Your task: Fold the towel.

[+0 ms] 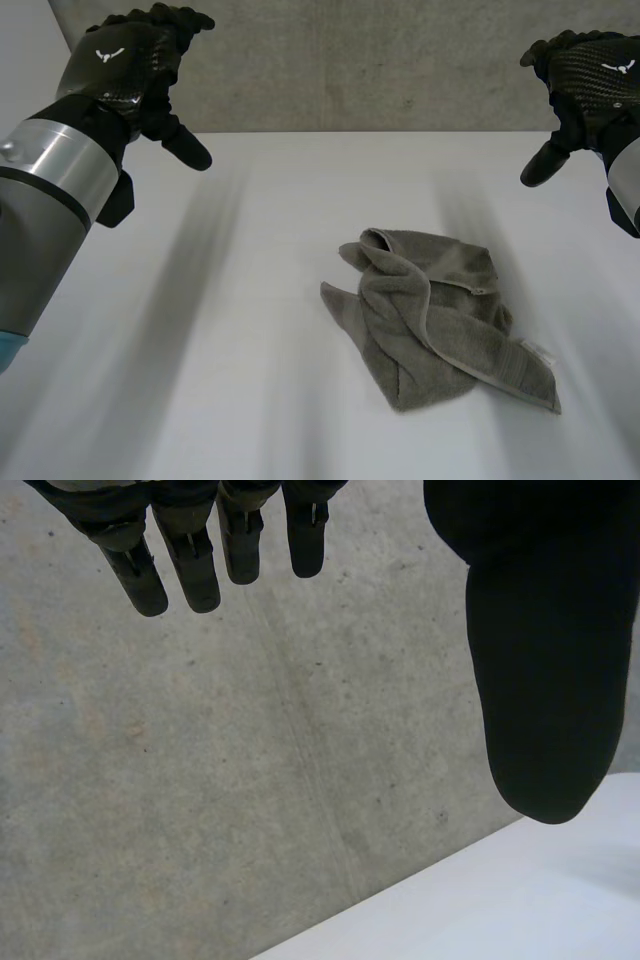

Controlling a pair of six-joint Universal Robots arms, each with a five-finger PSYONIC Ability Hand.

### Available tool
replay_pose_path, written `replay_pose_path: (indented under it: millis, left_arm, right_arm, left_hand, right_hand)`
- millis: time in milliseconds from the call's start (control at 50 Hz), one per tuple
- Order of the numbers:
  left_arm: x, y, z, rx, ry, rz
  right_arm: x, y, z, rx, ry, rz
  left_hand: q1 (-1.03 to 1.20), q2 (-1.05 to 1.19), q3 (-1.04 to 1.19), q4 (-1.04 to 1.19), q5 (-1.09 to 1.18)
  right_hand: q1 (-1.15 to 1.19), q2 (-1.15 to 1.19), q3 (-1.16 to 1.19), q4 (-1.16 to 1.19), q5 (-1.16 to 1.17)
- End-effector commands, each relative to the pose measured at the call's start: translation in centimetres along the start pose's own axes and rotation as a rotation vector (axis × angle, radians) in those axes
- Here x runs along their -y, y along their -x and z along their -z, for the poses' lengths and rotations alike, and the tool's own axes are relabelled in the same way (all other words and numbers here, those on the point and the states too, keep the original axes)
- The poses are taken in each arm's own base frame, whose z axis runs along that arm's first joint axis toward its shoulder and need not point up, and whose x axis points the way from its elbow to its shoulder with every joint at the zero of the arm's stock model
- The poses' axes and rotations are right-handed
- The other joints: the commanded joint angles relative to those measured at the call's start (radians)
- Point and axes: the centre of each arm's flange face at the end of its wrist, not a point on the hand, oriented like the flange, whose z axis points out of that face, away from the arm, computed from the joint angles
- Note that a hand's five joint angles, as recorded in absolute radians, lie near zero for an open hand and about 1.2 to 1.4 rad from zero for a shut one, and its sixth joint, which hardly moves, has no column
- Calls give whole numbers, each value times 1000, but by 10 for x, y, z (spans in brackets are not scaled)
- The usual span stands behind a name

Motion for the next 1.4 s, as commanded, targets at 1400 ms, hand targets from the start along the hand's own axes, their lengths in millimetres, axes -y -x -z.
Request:
replay_pose_path:
  millis: [1400]
  left_arm:
    - [-243,-144,-44,-674,0,-431]
  right_arm:
    - [-188,41,58,225,369,83]
  left_hand:
    - [1152,1156,1112,1156,1127]
  right_hand:
    - [1160,1138,1142,1131,1157]
